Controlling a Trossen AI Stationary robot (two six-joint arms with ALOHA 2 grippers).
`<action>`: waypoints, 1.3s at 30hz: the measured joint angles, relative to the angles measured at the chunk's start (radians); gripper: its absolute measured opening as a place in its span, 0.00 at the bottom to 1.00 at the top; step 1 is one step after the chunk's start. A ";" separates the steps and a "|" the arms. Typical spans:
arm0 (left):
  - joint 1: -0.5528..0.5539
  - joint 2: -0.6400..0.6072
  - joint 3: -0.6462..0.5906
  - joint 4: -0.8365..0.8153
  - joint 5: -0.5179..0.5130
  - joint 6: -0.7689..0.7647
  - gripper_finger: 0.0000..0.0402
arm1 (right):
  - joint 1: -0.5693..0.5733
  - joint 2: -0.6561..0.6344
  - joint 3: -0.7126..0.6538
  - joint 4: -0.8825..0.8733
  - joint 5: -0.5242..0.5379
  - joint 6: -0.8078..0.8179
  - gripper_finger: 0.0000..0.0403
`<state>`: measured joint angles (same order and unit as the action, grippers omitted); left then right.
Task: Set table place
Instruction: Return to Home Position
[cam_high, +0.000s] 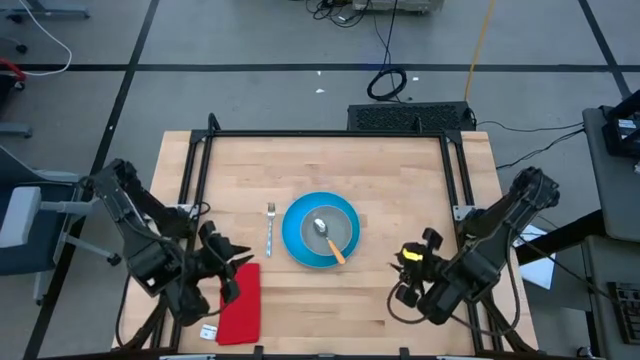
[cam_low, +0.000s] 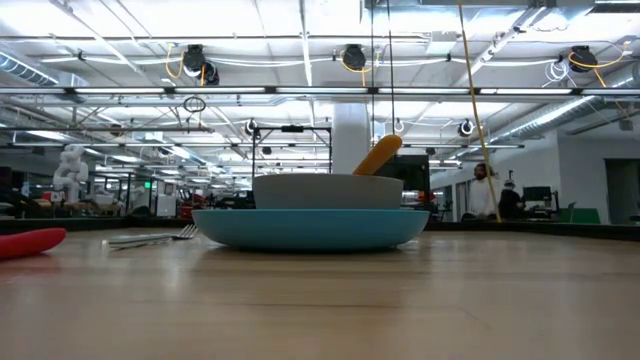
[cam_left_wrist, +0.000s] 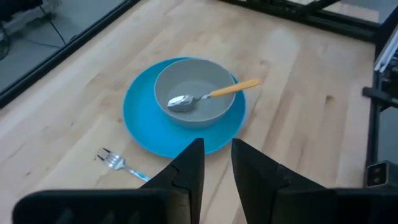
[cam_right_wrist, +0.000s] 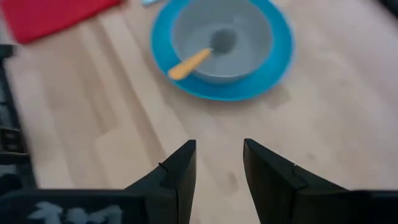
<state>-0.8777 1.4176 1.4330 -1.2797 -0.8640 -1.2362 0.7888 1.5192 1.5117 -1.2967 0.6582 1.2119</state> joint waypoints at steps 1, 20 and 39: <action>-0.004 0.003 0.000 0.000 -0.003 -0.005 0.22 | 0.005 -0.025 -0.051 0.063 0.000 -0.010 0.30; -0.064 -0.010 0.000 -0.214 -0.297 -0.098 0.22 | 0.099 -0.590 -0.604 0.874 0.240 -0.620 0.30; 0.087 -0.481 -0.458 0.043 -0.414 0.097 0.17 | -0.091 -0.903 -0.605 0.789 0.308 -0.996 0.30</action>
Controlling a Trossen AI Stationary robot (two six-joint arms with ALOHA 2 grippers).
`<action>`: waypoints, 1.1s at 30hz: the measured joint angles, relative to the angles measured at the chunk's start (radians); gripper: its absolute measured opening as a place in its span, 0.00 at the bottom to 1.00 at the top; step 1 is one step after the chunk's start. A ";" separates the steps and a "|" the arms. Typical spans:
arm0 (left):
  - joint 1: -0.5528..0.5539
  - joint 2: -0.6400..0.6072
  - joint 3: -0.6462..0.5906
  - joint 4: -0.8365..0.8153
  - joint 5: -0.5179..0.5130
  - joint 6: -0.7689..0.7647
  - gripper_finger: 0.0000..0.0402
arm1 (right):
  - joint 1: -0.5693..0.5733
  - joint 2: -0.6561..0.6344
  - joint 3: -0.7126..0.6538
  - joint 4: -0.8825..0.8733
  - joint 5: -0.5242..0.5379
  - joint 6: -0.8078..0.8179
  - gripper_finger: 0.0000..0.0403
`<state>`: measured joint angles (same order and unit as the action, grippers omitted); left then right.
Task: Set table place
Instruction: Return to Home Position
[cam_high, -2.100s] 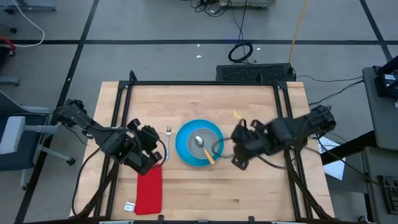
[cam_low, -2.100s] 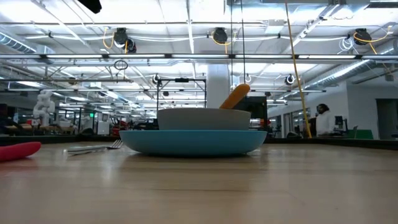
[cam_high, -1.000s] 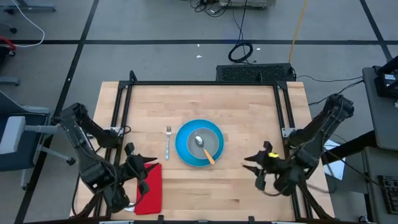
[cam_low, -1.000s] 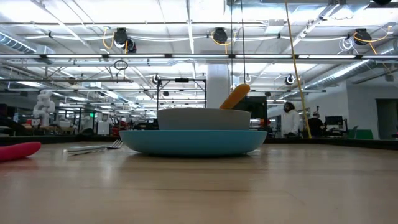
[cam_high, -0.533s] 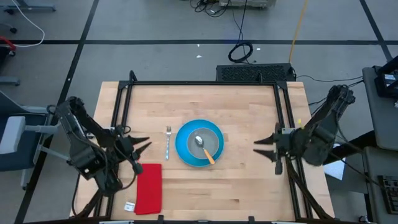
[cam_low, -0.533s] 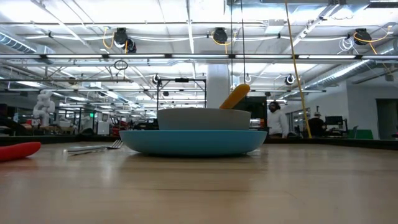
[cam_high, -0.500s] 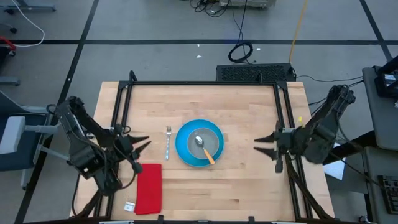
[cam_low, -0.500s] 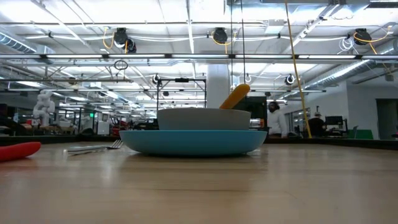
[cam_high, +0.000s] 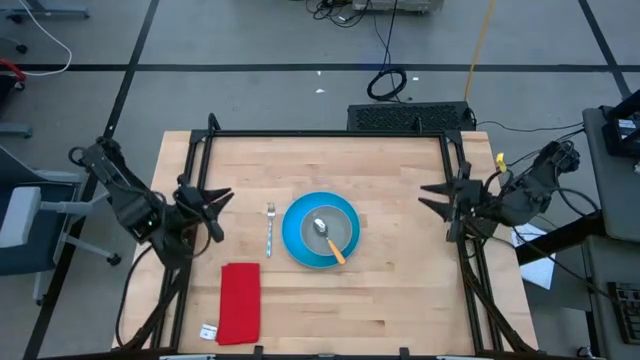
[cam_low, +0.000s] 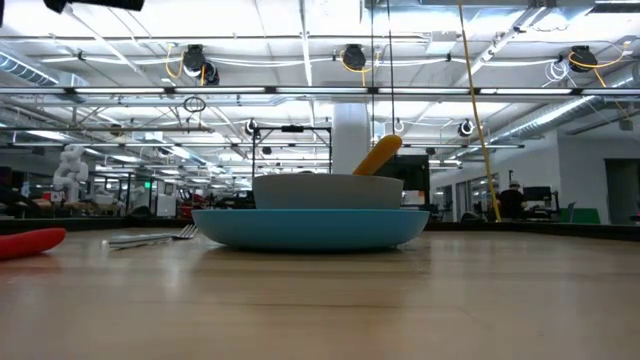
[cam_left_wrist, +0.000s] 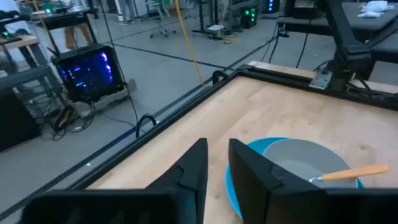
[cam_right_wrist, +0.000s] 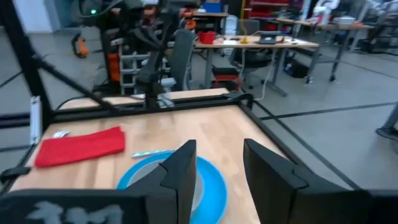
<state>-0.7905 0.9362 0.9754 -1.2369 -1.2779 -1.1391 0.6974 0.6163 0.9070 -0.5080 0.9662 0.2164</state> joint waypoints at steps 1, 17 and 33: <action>0.012 -0.033 -0.030 0.059 0.000 0.059 0.15 | -0.011 -0.009 0.000 -0.001 -0.001 -0.005 0.30; 0.367 -0.277 -0.302 0.871 0.322 0.916 0.12 | -0.186 -0.123 -0.114 0.032 -0.167 -0.057 0.30; 0.852 -0.277 -0.387 1.040 0.928 1.071 0.08 | -0.379 -0.176 -0.182 0.043 -0.481 -0.097 0.30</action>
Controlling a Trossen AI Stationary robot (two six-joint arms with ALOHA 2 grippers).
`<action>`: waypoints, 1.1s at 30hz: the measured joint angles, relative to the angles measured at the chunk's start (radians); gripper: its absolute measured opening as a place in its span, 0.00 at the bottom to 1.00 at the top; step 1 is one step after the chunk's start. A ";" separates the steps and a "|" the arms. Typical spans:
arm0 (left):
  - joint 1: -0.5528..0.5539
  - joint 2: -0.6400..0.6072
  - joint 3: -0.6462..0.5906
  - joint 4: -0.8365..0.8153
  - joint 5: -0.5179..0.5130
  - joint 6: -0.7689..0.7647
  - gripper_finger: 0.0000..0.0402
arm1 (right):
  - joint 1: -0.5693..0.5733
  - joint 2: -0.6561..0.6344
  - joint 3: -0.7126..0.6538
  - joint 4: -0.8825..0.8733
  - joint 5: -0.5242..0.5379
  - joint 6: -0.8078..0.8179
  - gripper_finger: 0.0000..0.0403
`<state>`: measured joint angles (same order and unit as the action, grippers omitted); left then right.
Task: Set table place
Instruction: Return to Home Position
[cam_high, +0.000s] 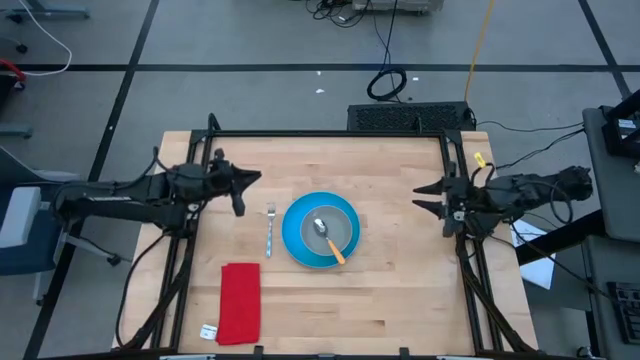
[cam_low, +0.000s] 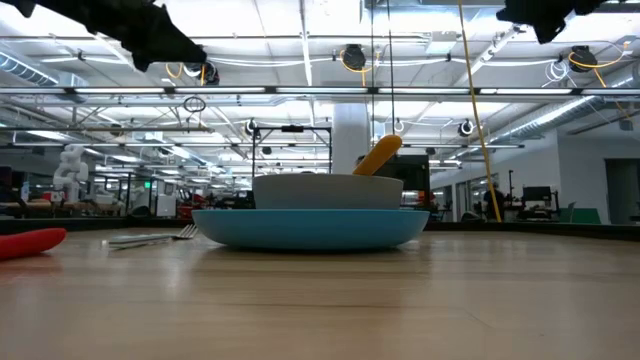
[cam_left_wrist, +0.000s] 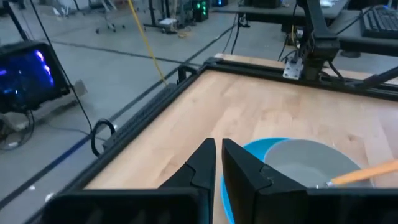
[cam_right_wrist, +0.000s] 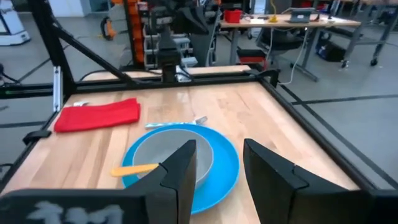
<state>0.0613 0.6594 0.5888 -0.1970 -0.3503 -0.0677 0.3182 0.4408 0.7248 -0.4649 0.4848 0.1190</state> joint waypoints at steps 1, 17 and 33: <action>0.010 0.000 -0.003 0.016 0.010 0.011 0.08 | -0.016 0.000 -0.013 0.011 -0.020 -0.003 0.30; 0.094 0.002 -0.064 0.062 0.162 -0.006 0.08 | -0.453 0.003 -0.215 0.295 -0.618 -0.042 0.30; 0.014 -0.018 -0.125 0.042 0.190 -0.001 0.08 | -0.558 -0.098 -0.304 0.329 -0.831 -0.013 0.30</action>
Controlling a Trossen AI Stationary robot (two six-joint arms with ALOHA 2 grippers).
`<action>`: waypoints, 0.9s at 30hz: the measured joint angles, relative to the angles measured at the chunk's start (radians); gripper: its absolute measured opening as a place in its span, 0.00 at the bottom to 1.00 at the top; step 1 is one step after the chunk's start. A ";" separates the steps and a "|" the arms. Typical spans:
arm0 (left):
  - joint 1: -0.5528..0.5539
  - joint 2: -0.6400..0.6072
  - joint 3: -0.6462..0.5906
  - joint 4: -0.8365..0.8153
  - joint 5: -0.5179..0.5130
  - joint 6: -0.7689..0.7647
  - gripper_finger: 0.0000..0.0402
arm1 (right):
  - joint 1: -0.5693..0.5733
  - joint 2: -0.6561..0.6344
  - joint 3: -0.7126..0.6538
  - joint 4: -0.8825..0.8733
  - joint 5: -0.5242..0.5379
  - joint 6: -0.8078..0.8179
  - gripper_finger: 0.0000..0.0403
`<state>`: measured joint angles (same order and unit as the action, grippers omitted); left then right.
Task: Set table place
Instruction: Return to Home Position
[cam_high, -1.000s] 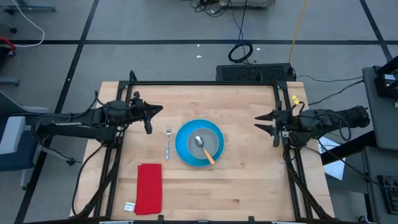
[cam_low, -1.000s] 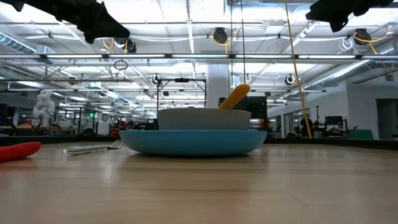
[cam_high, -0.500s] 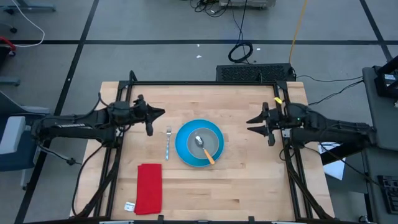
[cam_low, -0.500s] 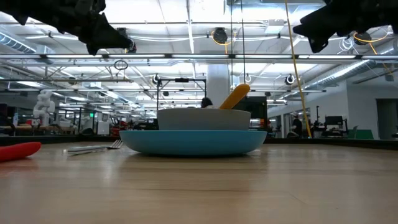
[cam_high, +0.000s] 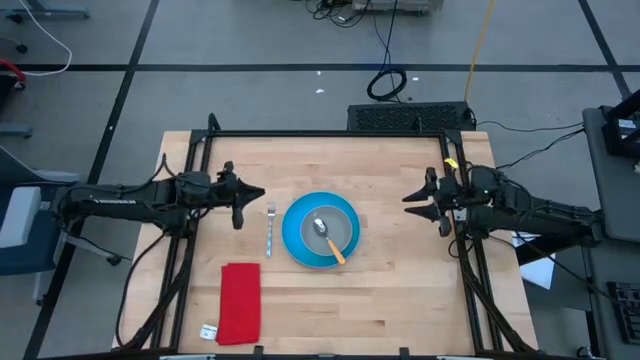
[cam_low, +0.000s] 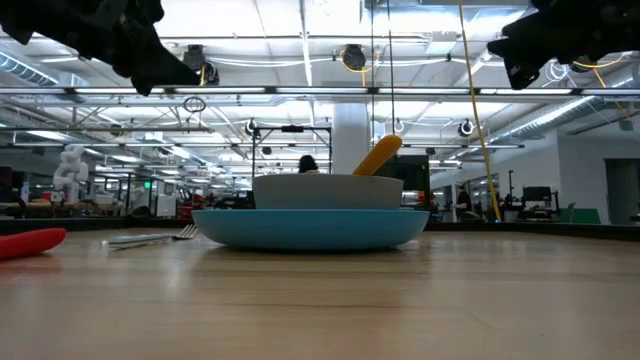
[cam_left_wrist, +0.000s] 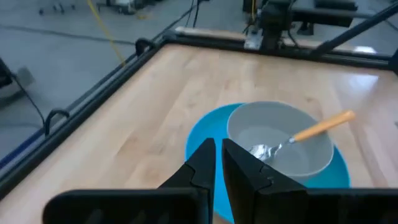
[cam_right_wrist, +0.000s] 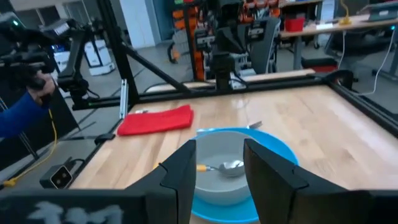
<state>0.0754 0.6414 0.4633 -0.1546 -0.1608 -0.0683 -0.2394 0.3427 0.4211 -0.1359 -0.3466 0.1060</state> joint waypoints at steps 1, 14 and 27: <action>-0.014 -0.003 -0.007 0.021 -0.013 0.003 0.08 | 0.000 -0.016 -0.003 -0.007 0.000 0.004 0.30; -0.066 -0.230 -0.219 0.131 -0.109 -0.033 0.08 | 0.000 -0.210 -0.228 0.173 -0.080 0.118 0.30; -0.067 -0.372 -0.380 0.168 -0.094 -0.060 0.08 | 0.001 -0.268 -0.292 0.175 -0.207 0.094 0.30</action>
<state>0.0086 0.2697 0.0834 0.0135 -0.2546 -0.1283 -0.2386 0.0742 0.1291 0.0391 -0.5533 0.1997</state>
